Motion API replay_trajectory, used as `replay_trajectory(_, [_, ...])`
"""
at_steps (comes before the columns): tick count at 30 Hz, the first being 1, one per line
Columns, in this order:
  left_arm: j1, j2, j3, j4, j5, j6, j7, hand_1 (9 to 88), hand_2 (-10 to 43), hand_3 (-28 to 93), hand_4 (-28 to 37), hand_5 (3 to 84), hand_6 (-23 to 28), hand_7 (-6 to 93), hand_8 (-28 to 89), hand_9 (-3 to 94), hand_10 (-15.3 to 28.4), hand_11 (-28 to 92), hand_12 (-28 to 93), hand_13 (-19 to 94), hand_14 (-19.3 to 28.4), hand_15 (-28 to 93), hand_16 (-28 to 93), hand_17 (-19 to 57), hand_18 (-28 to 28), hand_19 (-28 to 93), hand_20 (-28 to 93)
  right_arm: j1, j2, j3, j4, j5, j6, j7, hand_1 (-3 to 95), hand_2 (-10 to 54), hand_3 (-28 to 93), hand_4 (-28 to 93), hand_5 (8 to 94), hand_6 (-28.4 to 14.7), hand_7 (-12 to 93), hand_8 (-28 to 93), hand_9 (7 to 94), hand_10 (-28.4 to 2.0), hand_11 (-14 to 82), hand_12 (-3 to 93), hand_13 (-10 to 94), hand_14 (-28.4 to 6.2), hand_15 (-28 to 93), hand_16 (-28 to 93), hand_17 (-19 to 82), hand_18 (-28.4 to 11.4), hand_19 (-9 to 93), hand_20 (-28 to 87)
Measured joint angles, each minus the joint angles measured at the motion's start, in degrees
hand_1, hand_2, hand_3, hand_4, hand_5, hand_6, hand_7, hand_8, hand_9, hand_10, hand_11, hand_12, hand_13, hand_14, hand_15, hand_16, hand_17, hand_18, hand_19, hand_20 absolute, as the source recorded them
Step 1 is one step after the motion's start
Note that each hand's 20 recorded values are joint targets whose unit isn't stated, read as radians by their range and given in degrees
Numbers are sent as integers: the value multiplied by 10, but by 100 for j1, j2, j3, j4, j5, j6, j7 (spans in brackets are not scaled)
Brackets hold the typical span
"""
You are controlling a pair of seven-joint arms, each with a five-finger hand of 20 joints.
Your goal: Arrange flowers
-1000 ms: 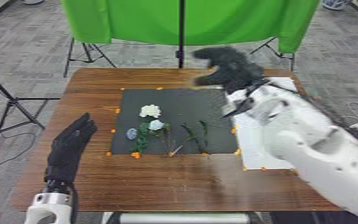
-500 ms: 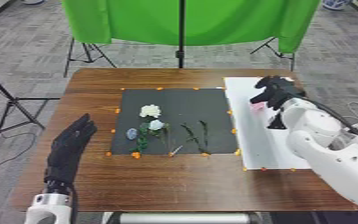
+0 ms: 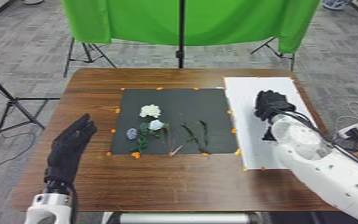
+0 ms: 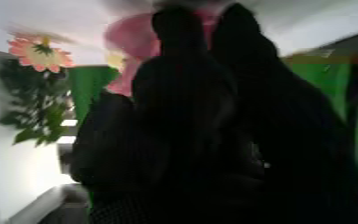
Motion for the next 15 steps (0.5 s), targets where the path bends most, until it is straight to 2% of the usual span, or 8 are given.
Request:
replay_trajectory(3, [10, -4, -2, -3, -1, 0, 0, 294, -95, 651, -164, 403, 33, 78, -45, 365, 109, 101, 165, 271, 148, 123, 72, 0, 150, 38, 186, -44, -18, -79, 165, 16, 664, -15, 671, -95, 517, -157, 792, -26, 181, 110, 903, -105, 77, 358, 936, -14, 533, 337, 687, -71, 932, 443])
replay_trajectory(6, [23, -3, -6, -8, -3, 0, 0, 294, -95, 651, -163, 403, 34, 78, -45, 366, 109, 101, 165, 271, 148, 122, 71, 0, 150, 38, 186, -173, 10, 24, 48, 70, 775, -42, 675, -95, 515, -153, 795, -27, 182, 116, 906, -107, 77, 362, 937, -14, 535, 335, 689, -71, 932, 445])
replay_trajectory(11, [40, 2, -8, -18, -4, 0, -1, 294, -95, 652, -164, 403, 34, 77, -44, 366, 109, 102, 165, 271, 148, 122, 72, 1, 150, 38, 185, -273, 181, 152, -677, 513, 932, -131, 667, -95, 522, -151, 796, -27, 179, 120, 906, -106, 76, 365, 937, -13, 538, 333, 690, -69, 932, 449])
replay_trajectory(15, [32, 5, -7, -18, -4, -1, -13, 295, -95, 650, -163, 403, 34, 77, -44, 365, 109, 101, 165, 271, 148, 123, 72, 0, 150, 37, 185, 28, 213, -59, -1243, 1350, 981, -404, 664, -95, 526, -152, 796, -25, 178, 121, 906, -106, 74, 363, 937, -13, 539, 332, 691, -70, 932, 451])
